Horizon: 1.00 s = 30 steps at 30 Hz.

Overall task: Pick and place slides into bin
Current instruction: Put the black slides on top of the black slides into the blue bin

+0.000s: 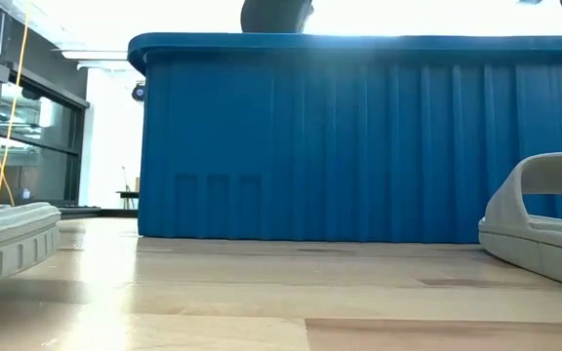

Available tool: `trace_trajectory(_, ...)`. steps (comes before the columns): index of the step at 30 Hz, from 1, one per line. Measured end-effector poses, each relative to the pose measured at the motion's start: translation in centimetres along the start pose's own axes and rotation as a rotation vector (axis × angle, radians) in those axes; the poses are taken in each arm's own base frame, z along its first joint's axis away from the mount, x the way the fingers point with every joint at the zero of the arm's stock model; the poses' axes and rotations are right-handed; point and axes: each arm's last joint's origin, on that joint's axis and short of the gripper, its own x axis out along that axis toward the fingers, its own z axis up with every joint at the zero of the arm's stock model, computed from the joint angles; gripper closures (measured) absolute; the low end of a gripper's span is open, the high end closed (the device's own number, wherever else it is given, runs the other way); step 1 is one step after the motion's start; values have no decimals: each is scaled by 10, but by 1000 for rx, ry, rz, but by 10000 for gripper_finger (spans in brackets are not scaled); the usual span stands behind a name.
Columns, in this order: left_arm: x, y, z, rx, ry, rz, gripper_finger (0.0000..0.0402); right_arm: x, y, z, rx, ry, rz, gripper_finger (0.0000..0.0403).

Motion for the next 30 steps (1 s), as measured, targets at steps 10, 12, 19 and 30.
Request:
trace_trajectory(10,1,0,0,34,0,-3,220,0,-1,3,17,-30,-4,403)
trace_trajectory(12,2,2,-2,28,7,-1,220,0,-1,3,18,-30,-4,403)
trace_trajectory(19,4,4,-7,51,46,-13,220,0,-1,4,22,-37,-5,403)
trace_trajectory(30,11,1,-5,76,73,-11,255,-1,-1,4,13,-52,17,403)
